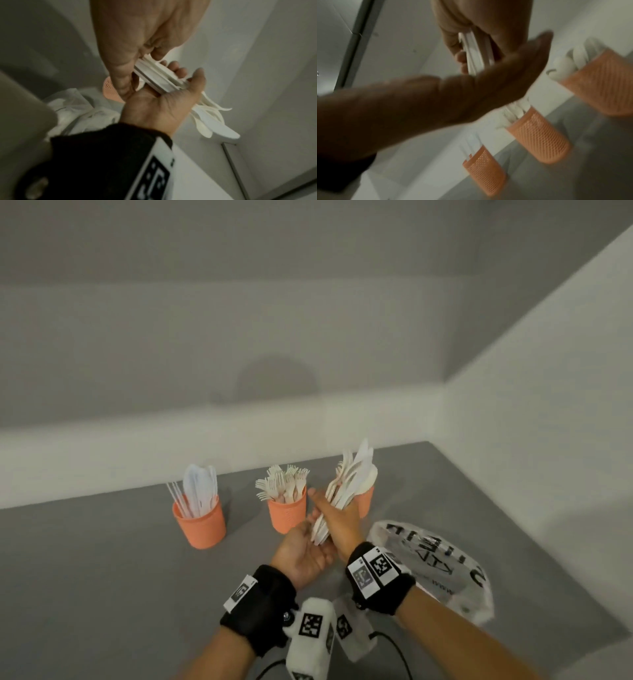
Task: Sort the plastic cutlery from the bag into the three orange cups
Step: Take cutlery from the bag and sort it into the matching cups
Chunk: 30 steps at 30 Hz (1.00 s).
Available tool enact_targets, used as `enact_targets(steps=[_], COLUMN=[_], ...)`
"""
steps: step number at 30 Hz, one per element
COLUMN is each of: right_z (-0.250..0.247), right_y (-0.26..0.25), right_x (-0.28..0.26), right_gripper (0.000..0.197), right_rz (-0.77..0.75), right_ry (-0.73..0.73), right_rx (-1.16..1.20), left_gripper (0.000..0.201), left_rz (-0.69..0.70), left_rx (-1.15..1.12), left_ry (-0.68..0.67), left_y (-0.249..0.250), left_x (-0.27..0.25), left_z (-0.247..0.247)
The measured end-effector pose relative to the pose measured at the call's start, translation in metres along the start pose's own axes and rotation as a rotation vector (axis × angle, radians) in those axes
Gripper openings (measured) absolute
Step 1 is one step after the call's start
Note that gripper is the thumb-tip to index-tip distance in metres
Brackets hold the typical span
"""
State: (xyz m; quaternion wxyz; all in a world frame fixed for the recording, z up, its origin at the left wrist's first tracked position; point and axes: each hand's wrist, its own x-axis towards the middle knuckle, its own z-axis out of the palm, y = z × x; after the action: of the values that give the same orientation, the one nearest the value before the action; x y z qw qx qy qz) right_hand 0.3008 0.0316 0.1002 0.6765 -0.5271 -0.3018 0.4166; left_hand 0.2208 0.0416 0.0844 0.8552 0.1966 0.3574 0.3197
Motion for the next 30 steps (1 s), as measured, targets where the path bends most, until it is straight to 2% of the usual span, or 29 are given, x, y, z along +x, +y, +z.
enact_targets(steps=[3,6,7,10,11,12,14,15,17,18,21,25,28,30], right_z=[0.013,0.016,0.017,0.021,0.024,0.028,0.037,0.039,0.038,0.035,0.026,0.020,0.020,0.023], right_y=[0.008,0.008,0.014,0.033,0.037,0.039,0.042,0.043,0.047,0.046,0.030,0.017,0.023,0.030], right_x=[0.006,0.009,0.011,0.007,0.002,-0.004,-0.016,-0.019,-0.019,-0.017,-0.013,-0.015,-0.014,-0.014], right_gripper=[0.029,0.031,0.030,0.028,0.023,0.019,0.028,0.032,0.032,0.025,0.004,0.015,0.009,0.017], right_rz=[0.111,0.175,0.154,-0.017,-0.067,-0.103,-0.177,-0.200,-0.186,-0.105,0.269,0.494,0.554,0.500], right_ry=[-0.020,-0.093,-0.118,-0.266,-0.310,-0.333,-0.360,-0.356,-0.416,-0.481,-0.712,-0.897,-0.863,-0.724], right_rx=[0.098,0.049,-0.055,-0.494,-0.627,-0.707,-0.840,-0.883,-0.810,-0.698,-0.398,-0.184,-0.148,-0.208], left_gripper=[0.043,0.025,0.022,0.047,0.048,0.041,0.021,0.019,0.028,0.026,0.014,0.019,0.034,0.047], left_rz=[0.008,0.130,0.193,0.359,0.397,0.432,0.504,0.521,0.530,0.521,0.453,0.340,0.257,0.245], left_rx=[0.186,0.325,0.386,0.566,0.572,0.571,0.568,0.559,0.563,0.588,0.689,0.777,0.768,0.723], left_ry=[0.037,0.078,0.066,0.011,0.015,0.045,0.169,0.212,0.233,0.211,0.027,-0.107,-0.192,-0.187], left_y=[0.004,0.013,0.017,0.029,0.031,0.033,0.036,0.037,0.038,0.039,0.043,0.051,0.056,0.057], left_x=[-0.009,-0.017,-0.021,-0.023,-0.021,-0.019,-0.015,-0.013,-0.008,-0.008,-0.015,-0.021,-0.020,-0.020], left_z=[-0.015,-0.033,-0.037,-0.043,-0.043,-0.041,-0.038,-0.037,-0.041,-0.043,-0.041,-0.036,-0.038,-0.040])
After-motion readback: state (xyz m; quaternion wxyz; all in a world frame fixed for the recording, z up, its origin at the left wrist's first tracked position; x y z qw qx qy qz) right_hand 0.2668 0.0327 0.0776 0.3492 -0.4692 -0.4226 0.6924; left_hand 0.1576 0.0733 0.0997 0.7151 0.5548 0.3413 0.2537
